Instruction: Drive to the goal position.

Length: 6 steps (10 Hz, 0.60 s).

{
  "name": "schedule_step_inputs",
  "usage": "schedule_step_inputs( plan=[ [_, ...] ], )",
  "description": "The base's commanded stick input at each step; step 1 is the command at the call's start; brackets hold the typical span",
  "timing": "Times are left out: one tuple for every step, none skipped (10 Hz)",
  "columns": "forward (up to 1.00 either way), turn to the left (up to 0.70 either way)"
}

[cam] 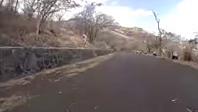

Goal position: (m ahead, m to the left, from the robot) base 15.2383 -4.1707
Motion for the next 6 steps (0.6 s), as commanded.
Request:
schedule_step_inputs(
  plan=[
    [0.7, 0.0],
    [0.7, 0.0],
    [0.7, 0.0],
    [0.7, 0.0],
    [0.7, 0.0],
    [0.7, 0.0]
  ],
)
